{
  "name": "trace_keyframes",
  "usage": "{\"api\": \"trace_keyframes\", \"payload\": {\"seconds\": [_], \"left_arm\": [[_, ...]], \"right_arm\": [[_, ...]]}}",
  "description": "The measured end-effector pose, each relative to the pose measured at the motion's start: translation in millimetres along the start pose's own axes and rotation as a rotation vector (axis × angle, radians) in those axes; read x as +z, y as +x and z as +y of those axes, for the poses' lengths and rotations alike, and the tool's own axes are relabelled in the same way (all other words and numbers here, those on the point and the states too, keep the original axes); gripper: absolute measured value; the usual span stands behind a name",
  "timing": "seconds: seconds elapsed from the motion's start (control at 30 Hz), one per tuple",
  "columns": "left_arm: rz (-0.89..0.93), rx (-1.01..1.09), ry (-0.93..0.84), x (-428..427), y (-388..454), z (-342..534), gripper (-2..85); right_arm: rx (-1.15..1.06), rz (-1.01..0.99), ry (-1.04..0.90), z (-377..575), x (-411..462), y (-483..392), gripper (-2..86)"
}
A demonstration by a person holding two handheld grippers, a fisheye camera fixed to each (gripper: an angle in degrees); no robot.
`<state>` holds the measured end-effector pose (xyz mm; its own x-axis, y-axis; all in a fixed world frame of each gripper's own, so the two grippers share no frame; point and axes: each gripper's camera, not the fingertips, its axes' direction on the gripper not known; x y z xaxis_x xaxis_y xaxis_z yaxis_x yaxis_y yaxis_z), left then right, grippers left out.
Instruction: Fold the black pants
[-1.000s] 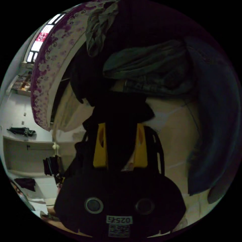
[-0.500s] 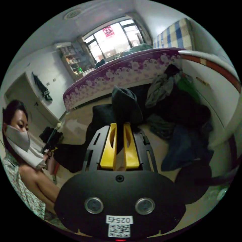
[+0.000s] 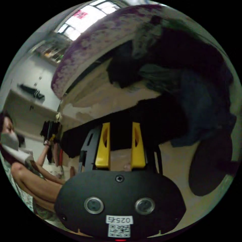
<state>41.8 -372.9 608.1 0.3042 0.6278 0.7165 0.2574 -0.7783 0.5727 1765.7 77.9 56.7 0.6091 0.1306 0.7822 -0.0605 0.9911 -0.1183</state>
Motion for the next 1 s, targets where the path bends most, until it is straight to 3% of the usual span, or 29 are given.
{"api": "trace_keyframes", "payload": {"seconds": [0.03, 0.13, 0.2, 0.23, 0.3, 0.37, 0.4, 0.47, 0.6, 0.67, 0.8, 0.9, 1.0], "left_arm": [[0.028, 0.049, 0.076, -10.9, 11.6, 11.6, -0.8], [0.128, 0.446, 0.395, -36.9, 94.6, 98.2, -1.1], [0.109, 0.637, 0.643, -26.4, 165.8, 191.5, -1.0], [0.095, 0.689, 0.705, -19.8, 183.8, 215.3, -1.0], [-0.029, 0.832, 0.956, 14.4, 247.1, 296.9, -0.9], [-0.157, 0.903, 1.171, 47.3, 283.3, 339.1, -0.8], [-0.232, 1.029, 1.142, 72.5, 305.7, 347.7, -0.6], [-0.263, 1.089, 0.970, 117.3, 328.3, 335.5, -0.1], [0.020, 1.247, 0.384, 278.8, 364.4, 293.7, 5.2], [0.115, 1.264, 0.238, 361.6, 378.9, 294.3, 6.8], [0.155, 1.356, -0.262, 565.3, 422.6, 317.0, 7.2], [0.121, 1.308, -0.501, 686.6, 444.2, 333.1, 6.7], [0.046, 1.404, -0.634, 767.3, 476.7, 364.1, 6.5]], "right_arm": [[-0.060, 0.023, 0.026, 2.1, -3.5, -17.3, 11.1], [-0.210, 0.194, 0.389, 29.7, -39.0, -105.7, 7.1], [-0.265, 0.227, 0.753, 63.3, -70.6, -168.4, 4.0], [-0.298, 0.242, 0.845, 73.6, -76.6, -183.0, 2.9], [-0.286, 0.340, 1.281, 115.8, -90.5, -225.8, 0.1], [-0.325, 0.394, 1.302, 118.6, -98.1, -243.3, -0.3], [-0.346, 0.356, 1.227, 110.9, -104.2, -242.6, -0.2], [-0.324, 0.307, 1.084, 92.8, -105.9, -224.9, 0.7], [-0.375, 0.387, 0.601, 40.3, -74.5, -150.5, 9.4], [-0.436, 0.423, 0.381, 25.8, -53.7, -116.4, 11.0], [-0.310, 0.550, -0.028, -6.8, -6.1, -20.5, 11.6], [-0.115, 0.475, -0.199, -28.1, 8.8, 58.7, 14.4], [0.037, 0.446, -0.219, -30.3, 6.6, 114.4, 15.3]]}}
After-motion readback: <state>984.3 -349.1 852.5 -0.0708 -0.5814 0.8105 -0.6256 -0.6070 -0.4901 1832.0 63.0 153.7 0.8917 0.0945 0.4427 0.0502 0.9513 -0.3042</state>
